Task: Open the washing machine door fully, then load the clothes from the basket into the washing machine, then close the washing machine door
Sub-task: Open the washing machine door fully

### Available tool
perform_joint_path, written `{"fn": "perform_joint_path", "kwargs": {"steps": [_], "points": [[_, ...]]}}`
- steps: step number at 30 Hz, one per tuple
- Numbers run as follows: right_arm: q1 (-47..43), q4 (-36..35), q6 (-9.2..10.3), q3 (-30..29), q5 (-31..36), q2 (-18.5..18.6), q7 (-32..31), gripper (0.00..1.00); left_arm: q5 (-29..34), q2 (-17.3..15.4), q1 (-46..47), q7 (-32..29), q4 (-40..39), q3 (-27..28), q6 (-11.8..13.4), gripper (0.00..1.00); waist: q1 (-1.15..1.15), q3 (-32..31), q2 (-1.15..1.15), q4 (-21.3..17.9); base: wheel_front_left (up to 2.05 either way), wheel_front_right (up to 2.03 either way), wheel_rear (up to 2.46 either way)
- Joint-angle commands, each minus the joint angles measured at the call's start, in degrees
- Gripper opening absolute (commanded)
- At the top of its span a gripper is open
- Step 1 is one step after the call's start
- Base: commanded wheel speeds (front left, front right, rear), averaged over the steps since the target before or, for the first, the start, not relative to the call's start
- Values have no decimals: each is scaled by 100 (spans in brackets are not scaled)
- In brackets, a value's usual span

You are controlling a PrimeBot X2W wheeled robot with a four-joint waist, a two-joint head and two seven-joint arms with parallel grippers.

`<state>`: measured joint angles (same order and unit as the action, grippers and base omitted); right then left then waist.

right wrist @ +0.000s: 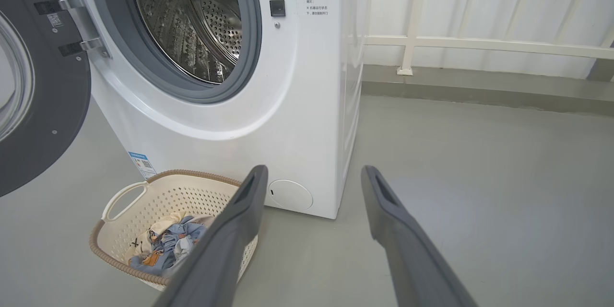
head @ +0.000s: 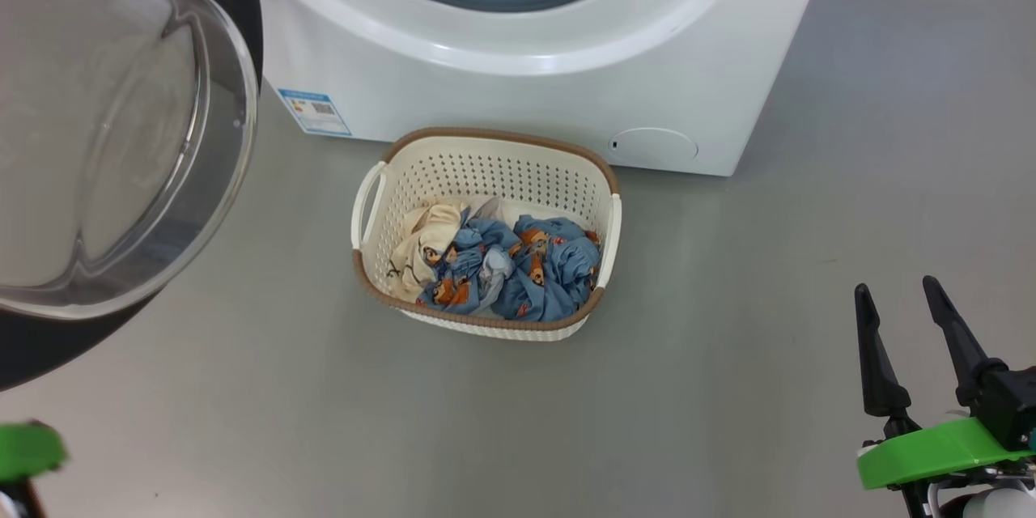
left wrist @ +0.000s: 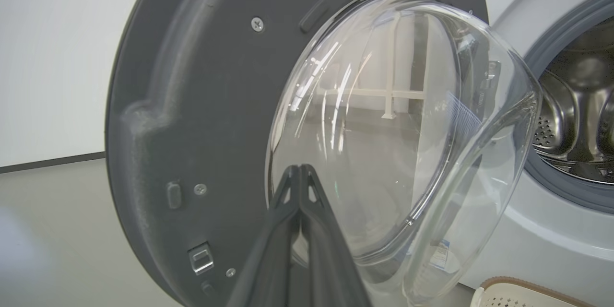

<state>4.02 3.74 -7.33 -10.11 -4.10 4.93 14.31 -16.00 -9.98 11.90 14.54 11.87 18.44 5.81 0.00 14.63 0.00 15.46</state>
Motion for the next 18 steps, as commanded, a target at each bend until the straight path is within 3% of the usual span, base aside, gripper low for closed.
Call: {"fn": "perform_joint_path", "kwargs": {"steps": [1,5,12,13,14,15,16,18], "points": [[33,-116,-16,156,-70,14,69,100,105,-144,-113,46,-277,138,-17,0,0,-59,0,-34,0,0,0],[1,-80,-16,218,-74,-7,69,100,317,231,-605,46,-893,-186,-132,0,0,-175,0,-74,0,0,0],[-71,-33,-16,309,-49,-29,69,100,390,512,-1138,39,-1402,-911,-469,0,0,-367,0,-215,0,0,0],[-82,-32,-16,327,-45,-33,69,100,378,534,-1183,26,-1433,-1029,-526,13,0,-388,0,-246,0,0,0],[-93,-31,-16,343,-39,-37,69,100,370,551,-1217,6,-1449,-1133,-567,34,0,-414,0,-279,0,0,0],[-105,-31,-16,349,-34,-42,69,100,366,565,-1243,-24,-1453,-1231,-603,62,0,-439,0,-314,0,0,0],[-114,-28,-16,351,-33,-47,69,100,352,575,-1248,-30,-1455,-1310,-641,96,0,-461,0,-347,0,0,0],[-129,-14,-16,380,-32,-54,69,100,367,586,-1253,-43,-1427,-1425,-666,100,0,-511,0,-424,0,0,0]]}}
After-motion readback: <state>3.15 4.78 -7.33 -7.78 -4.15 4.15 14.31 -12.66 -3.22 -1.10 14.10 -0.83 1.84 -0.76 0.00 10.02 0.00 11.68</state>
